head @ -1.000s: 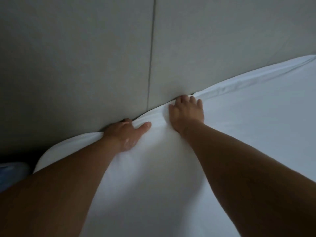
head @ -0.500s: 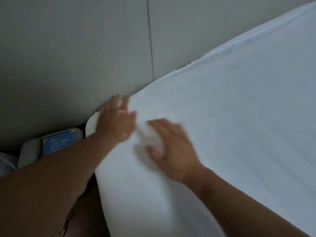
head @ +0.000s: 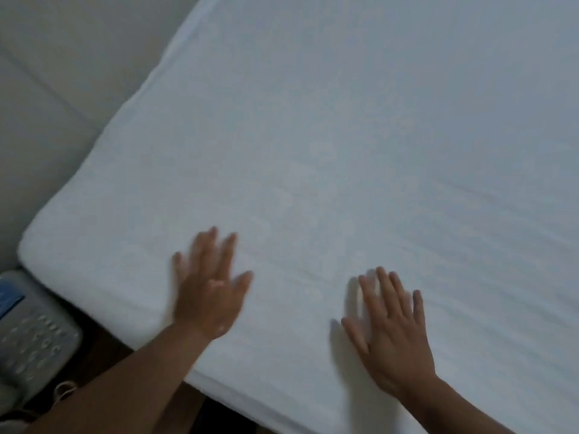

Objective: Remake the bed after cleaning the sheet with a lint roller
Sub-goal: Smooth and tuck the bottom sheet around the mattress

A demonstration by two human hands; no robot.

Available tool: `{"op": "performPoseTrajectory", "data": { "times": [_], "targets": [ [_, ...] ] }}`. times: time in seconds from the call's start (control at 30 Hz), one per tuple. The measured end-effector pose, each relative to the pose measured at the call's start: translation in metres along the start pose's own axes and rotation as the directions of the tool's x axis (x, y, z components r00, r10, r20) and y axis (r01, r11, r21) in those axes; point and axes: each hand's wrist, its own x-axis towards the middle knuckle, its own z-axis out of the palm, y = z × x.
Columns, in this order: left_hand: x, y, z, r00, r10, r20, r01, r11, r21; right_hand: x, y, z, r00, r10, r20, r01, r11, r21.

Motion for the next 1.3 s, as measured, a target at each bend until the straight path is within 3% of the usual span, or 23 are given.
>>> {"op": "performPoseTrajectory", "data": {
  "times": [0.07,0.13,0.23,0.37,0.53,0.63,0.77,0.87,0.97,1.07,1.2,1.3],
  "targets": [
    [0.005,0.077,0.012,0.942,0.336,-0.021,-0.336,0.942,0.016,-0.03,0.027,0.01,0.996,0.079,0.029,-0.077,0.996,-0.053],
    [-0.007,0.125,0.03,0.844,0.535,0.036,-0.535,0.84,0.092,-0.075,0.044,0.031,0.999,0.031,0.014,-0.03,0.999,-0.042],
    [-0.028,0.128,0.052,0.798,0.599,0.061,-0.599,0.78,0.18,-0.136,0.068,0.055,0.996,0.003,-0.092,-0.008,0.998,-0.06],
    [-0.037,0.118,0.073,0.761,0.648,0.026,-0.632,0.732,0.253,-0.16,0.085,0.082,0.994,-0.019,-0.112,0.014,0.999,-0.047],
    [-0.031,0.119,0.108,0.78,0.623,0.056,-0.608,0.735,0.301,-0.147,0.098,0.124,0.987,-0.069,-0.148,0.068,0.998,-0.013],
    [-0.036,0.123,0.09,0.802,0.589,0.096,-0.585,0.745,0.319,-0.153,0.092,0.105,0.99,-0.048,-0.136,0.055,0.997,0.046],
    [-0.084,0.148,0.068,0.904,0.359,0.232,-0.409,0.885,0.223,-0.167,0.084,0.059,1.0,0.002,0.026,-0.006,0.987,0.158],
    [-0.133,0.166,0.053,0.886,0.189,0.424,-0.296,0.934,0.202,-0.218,0.095,0.033,0.978,0.052,0.202,-0.094,0.974,0.206],
    [-0.16,0.184,0.02,0.76,0.095,0.643,-0.294,0.933,0.209,-0.3,0.13,-0.011,0.903,0.223,0.367,-0.319,0.92,0.228],
    [-0.178,0.23,-0.029,0.642,0.094,0.761,-0.228,0.971,0.072,-0.39,0.166,-0.08,0.717,0.465,0.519,-0.638,0.738,0.22],
    [-0.217,0.308,-0.07,0.605,0.261,0.752,-0.321,0.944,-0.07,-0.5,0.205,-0.164,0.581,0.692,0.428,-0.814,0.507,0.284],
    [-0.248,0.362,-0.08,0.56,0.294,0.775,-0.377,0.923,-0.078,-0.575,0.216,-0.193,0.425,0.808,0.408,-0.862,0.224,0.455]
  ]
}}
